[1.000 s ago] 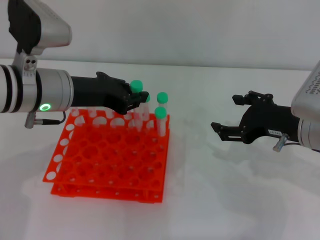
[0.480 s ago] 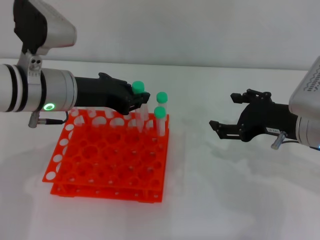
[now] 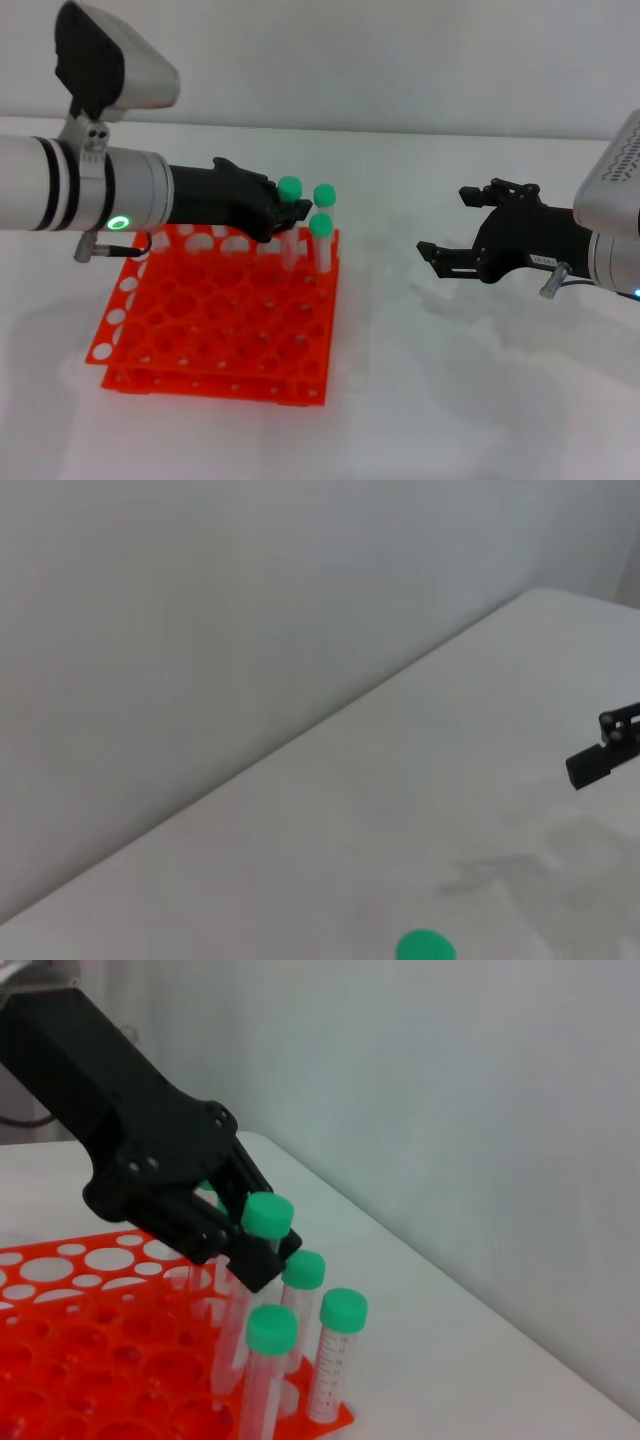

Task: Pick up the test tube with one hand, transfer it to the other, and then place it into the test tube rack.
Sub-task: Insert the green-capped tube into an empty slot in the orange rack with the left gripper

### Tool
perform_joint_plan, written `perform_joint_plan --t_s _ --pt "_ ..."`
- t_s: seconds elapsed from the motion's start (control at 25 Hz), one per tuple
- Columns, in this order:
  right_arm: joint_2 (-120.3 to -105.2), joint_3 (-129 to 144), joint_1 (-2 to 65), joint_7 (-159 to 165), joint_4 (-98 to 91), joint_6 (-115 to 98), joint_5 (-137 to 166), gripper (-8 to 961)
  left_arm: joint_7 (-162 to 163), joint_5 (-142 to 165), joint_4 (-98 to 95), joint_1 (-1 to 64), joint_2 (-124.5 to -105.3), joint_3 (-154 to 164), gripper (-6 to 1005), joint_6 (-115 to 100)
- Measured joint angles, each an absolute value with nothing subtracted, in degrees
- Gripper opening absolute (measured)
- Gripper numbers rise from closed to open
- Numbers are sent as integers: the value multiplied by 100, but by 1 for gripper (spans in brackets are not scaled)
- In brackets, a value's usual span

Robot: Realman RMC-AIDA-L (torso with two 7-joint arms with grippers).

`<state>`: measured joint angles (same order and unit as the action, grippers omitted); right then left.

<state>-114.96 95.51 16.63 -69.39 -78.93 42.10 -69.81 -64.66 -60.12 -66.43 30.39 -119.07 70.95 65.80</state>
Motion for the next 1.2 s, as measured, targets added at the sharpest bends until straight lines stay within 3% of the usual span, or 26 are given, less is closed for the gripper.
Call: perform_joint_plan --t_s 1.08,1.2 --pt "-11496 9491 1704 -6954 -7818 4210 -6978 859 -6429 -5838 -6415 3147 -11909 7181 356 6554" --pt "-11496 9492 1705 -6953 -7818 4210 -6978 859 -6424 -5861 -6421 3151 -11909 7182 445 6566"
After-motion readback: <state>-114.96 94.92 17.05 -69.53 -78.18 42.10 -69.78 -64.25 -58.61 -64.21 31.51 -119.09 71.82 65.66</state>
